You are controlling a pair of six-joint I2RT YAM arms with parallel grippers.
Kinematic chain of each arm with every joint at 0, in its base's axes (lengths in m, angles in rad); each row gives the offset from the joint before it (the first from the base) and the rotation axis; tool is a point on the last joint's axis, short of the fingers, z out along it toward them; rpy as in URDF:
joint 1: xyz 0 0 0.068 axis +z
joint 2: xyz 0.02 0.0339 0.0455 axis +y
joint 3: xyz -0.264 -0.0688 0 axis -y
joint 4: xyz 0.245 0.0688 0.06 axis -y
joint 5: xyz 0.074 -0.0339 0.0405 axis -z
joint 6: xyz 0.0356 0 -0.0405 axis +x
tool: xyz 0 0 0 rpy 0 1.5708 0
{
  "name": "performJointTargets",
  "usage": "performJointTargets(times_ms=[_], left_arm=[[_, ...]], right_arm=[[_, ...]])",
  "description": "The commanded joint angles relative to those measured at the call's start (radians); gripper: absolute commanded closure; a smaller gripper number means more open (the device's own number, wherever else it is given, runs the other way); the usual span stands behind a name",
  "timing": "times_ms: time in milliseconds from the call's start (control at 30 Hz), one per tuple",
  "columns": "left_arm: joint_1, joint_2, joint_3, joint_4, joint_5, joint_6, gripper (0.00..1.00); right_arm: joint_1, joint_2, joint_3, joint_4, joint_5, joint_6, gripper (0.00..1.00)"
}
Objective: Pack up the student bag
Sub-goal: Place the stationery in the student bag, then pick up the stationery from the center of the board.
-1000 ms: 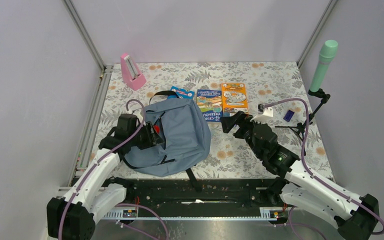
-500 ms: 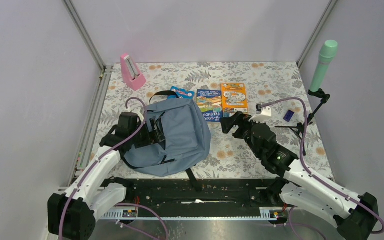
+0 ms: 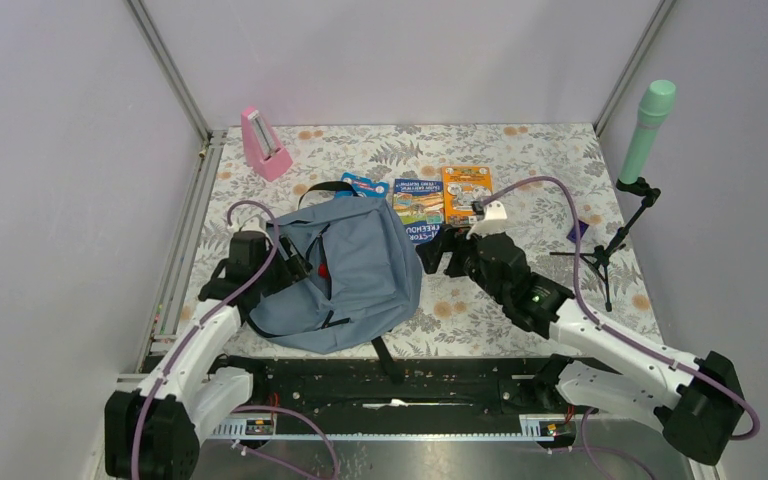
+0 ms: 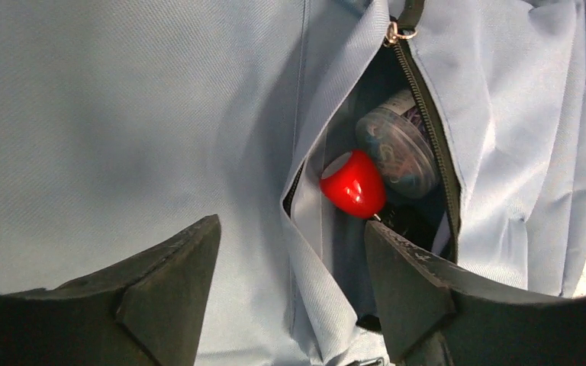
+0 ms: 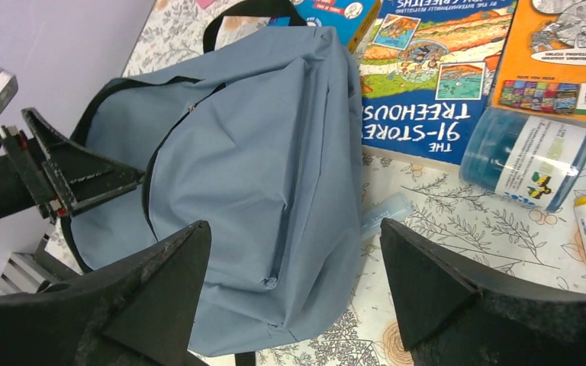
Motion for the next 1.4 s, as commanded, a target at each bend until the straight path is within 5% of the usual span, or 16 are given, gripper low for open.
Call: performJointTargets(times_ms=[0, 267, 533, 900, 1367], left_arm=[[0.009, 0.067, -0.018, 0.180, 0.052, -0.036, 0.31], [0.016, 0.181, -0.022, 0.279, 0.110, -0.033, 0.44], [0.016, 0.207, -0.043, 0.331, 0.138, -0.033, 0.78], [0.017, 0.178, -0.014, 0.333, 0.163, -0.020, 1.00], [0.017, 0.022, 0.087, 0.153, 0.196, 0.016, 1.00]], right_arm=[[0.023, 0.061, 0.085, -0.036, 0.047, -0.031, 0.09], [-0.083, 0.111, 0.102, -0.252, 0.094, -0.006, 0.02], [-0.344, 0.108, 0.028, -0.425, -0.002, 0.012, 0.14], [-0.472, 0.253, -0.028, -0.435, -0.046, 0.010, 0.32], [-0.354, 0.466, 0.079, -0.425, -0.150, 0.008, 0.45]])
